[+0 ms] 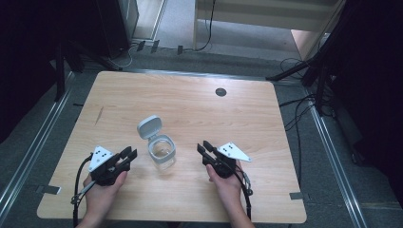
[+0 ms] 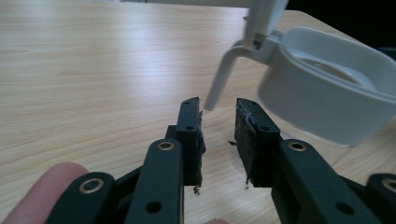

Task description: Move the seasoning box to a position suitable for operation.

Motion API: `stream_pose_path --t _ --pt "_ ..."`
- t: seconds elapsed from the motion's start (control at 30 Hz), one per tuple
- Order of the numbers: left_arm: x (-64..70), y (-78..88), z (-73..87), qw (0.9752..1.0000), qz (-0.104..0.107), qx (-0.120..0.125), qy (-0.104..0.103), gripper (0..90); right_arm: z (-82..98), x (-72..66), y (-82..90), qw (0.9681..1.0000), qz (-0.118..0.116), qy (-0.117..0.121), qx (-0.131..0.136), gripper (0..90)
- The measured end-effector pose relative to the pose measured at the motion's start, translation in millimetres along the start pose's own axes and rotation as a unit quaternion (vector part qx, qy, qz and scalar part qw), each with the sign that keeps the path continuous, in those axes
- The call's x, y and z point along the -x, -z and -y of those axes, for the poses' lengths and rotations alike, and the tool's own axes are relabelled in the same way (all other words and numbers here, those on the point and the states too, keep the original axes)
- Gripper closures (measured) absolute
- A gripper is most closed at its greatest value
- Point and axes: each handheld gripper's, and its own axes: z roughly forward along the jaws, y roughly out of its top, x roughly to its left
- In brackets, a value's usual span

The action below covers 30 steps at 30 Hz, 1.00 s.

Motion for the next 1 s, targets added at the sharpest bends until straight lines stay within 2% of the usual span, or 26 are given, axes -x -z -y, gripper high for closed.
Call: stream_pose_path --t 0.03,0.07,0.1,0.17,0.27,0.43,0.57,0.73,1.0 --pt "2.8 -1.6 -0.5 1.0 0.004 -0.001 0.001 76.3 -0.6 -2.3 -4.5 1.0 -0.007 -0.006 -0.001 84.1" --pt "2.8 -1.6 -0.5 1.0 0.004 -0.001 0.001 77.8 -0.6 -2.3 -4.5 1.0 -0.007 -0.006 -0.001 84.1" --pt "7.7 -3.6 -1.4 1.0 0.007 -0.005 0.002 79.1 -1.5 -7.2 -13.2 0.9998 -0.013 -0.012 -0.005 90.0" --pt "9.6 -4.3 -1.6 0.9999 0.011 -0.005 0.003 82.3 -1.6 -8.8 -16.1 0.9998 -0.014 -0.01 -0.004 90.0" --pt "17.6 -4.6 -2.5 0.9998 0.014 -0.01 -0.003 89.4 -2.9 -18.0 -29.2 0.9998 -0.018 0.008 -0.01 90.0" --pt "24.6 -9.5 -5.6 0.9997 0.012 -0.018 -0.013 90.0 -8.6 -28.9 -36.7 0.9989 -0.036 0.028 -0.008 90.0" --pt "29.6 -12.8 -7.0 0.9996 0.016 -0.019 -0.014 90.0 -9.9 -33.8 -41.7 0.9988 -0.039 0.027 -0.013 90.0" --pt "32.1 -15.1 -8.7 0.9995 0.013 -0.024 -0.015 90.0 -9.2 -40.5 -44.5 0.9979 -0.048 0.038 -0.021 90.0" --pt "33.4 -22.6 -11.7 0.9995 0.015 -0.024 -0.01 90.0 -6.4 -44.6 -35.4 0.9984 -0.033 0.037 -0.026 90.0"
